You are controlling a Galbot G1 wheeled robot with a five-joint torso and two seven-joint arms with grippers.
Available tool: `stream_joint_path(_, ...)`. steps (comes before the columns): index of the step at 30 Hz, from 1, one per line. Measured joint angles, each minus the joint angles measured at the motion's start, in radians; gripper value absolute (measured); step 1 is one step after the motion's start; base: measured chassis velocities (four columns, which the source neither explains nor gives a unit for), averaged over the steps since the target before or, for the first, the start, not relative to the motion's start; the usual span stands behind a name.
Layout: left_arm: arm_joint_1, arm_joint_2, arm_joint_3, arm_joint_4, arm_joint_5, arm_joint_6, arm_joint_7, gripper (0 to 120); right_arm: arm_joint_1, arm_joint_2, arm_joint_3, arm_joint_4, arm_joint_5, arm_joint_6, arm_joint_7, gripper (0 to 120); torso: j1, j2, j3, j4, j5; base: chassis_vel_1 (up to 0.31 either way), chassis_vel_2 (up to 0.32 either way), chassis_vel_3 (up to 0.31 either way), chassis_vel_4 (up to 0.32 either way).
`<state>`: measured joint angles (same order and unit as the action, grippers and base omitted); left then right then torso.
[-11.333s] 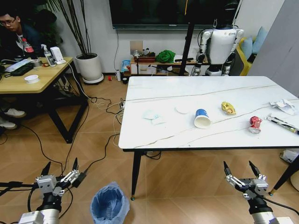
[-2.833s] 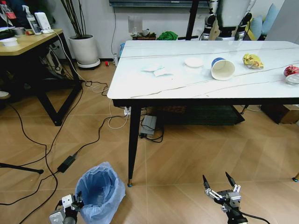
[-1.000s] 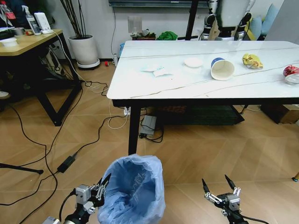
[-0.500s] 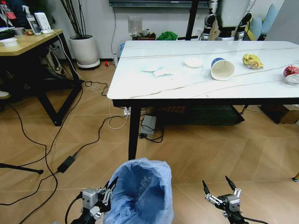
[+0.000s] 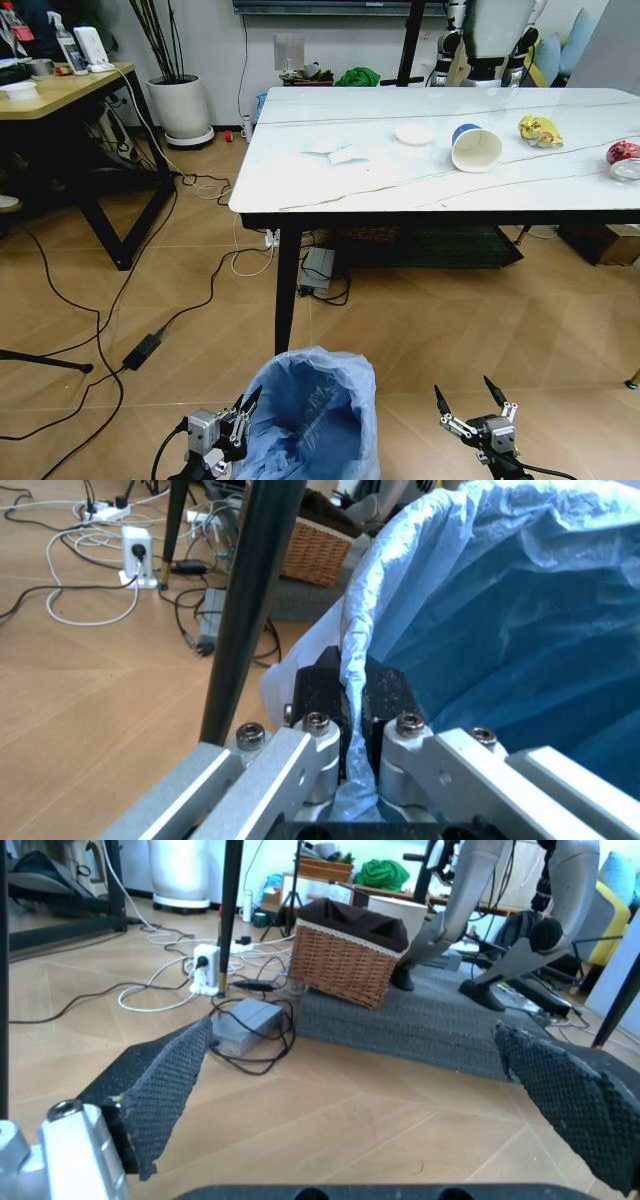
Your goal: Pick up the trash bin and place the trash from the table into it.
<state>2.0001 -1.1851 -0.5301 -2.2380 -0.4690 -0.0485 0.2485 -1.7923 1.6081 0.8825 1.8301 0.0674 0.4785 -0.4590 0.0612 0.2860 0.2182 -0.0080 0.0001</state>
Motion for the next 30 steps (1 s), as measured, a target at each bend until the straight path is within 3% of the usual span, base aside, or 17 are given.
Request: stream_joint_path(30,0.019,-0.013,-0.020,-0.022,-0.022,0.029,-0.008,0,0.003,0.000,-0.006,-0.002,0.005,-0.001,0.001,100,0.044,0.134,0.090,0.0000,0.0000,0.000,0.000,0.000,0.000)
